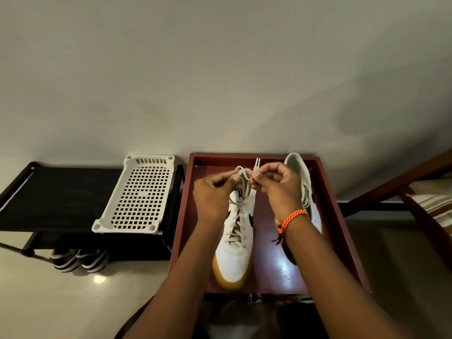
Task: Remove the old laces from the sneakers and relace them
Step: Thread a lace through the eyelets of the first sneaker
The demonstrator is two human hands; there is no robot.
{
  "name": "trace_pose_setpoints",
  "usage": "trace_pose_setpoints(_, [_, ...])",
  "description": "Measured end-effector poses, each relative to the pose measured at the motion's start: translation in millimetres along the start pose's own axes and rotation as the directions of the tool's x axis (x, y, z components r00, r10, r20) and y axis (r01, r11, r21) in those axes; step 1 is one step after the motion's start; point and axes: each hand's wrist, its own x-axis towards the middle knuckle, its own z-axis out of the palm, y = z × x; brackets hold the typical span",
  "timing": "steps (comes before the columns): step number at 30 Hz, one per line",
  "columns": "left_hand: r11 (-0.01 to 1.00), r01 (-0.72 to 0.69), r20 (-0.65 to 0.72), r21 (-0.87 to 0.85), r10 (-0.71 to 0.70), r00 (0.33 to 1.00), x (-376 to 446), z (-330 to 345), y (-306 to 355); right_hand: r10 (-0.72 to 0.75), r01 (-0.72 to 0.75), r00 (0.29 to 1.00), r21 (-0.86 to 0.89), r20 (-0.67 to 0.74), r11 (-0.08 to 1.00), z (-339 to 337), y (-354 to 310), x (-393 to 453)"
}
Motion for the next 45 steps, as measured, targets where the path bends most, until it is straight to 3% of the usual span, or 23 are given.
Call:
trace_pose_setpoints(7, [0.996, 0.058, -0.064, 0.071, -0.054, 0.996, 10, 15, -25, 0.035, -0.037, 0.999, -0.218, -0.014, 0.975, -17, 55, 2])
trace_pose_setpoints(15, [0.974, 0.009, -0.067, 0.227, 0.006, 0.998, 43, 33, -42, -0.133, 0.113, 0.991, -0.395, -0.024, 0.912, -2, 69, 20])
trace_pose_setpoints(19, [0.873, -0.047, 0.060, 0.486, 0.020, 0.998, 44, 30, -49, -0.184, 0.148, 0.983, -0.668, 0.016, 0.730, -7, 74, 21])
trace_pose_setpoints(23, [0.862, -0.050, 0.081, 0.505, 0.011, 0.997, 47, 18, -52, -0.245, 0.225, 0.964, -0.792, 0.099, 0.567, -8, 67, 16])
trace_pose_setpoints(29, [0.818, -0.055, 0.010, 0.573, 0.060, 0.998, 53, 6, -51, -0.320, 0.286, 0.940, -0.788, 0.119, 0.545, -12, 63, 16])
trace_pose_setpoints(31, [0.776, -0.009, -0.009, 0.631, 0.019, 1.000, 53, -2, -51, -0.221, 0.199, 0.971, -0.806, 0.088, 0.557, -18, 64, 19])
trace_pose_setpoints(33, [0.753, 0.035, 0.019, 0.657, -0.063, 0.998, 53, -7, -52, -0.028, 0.073, 0.997, -0.856, 0.069, 0.512, -25, 63, 19])
trace_pose_setpoints(36, [0.773, 0.033, 0.108, 0.634, -0.131, 0.985, 49, -4, -56, 0.272, -0.067, 0.957, -0.832, 0.103, 0.550, -26, 61, 16])
trace_pose_setpoints(40, [0.740, -0.004, 0.098, 0.672, -0.084, 0.992, 44, 3, -65, 0.294, -0.020, 0.933, -0.787, 0.206, 0.617, -15, 61, 16])
trace_pose_setpoints(43, [0.735, 0.022, 0.039, 0.677, -0.065, 0.997, 47, -2, -68, 0.344, -0.095, 0.895, -0.632, 0.284, 0.769, -2, 63, 10])
trace_pose_setpoints(45, [0.765, 0.019, 0.006, 0.644, -0.031, 1.000, 52, -8, -67, 0.315, -0.062, 0.882, -0.575, 0.351, 0.816, 6, 69, 6])
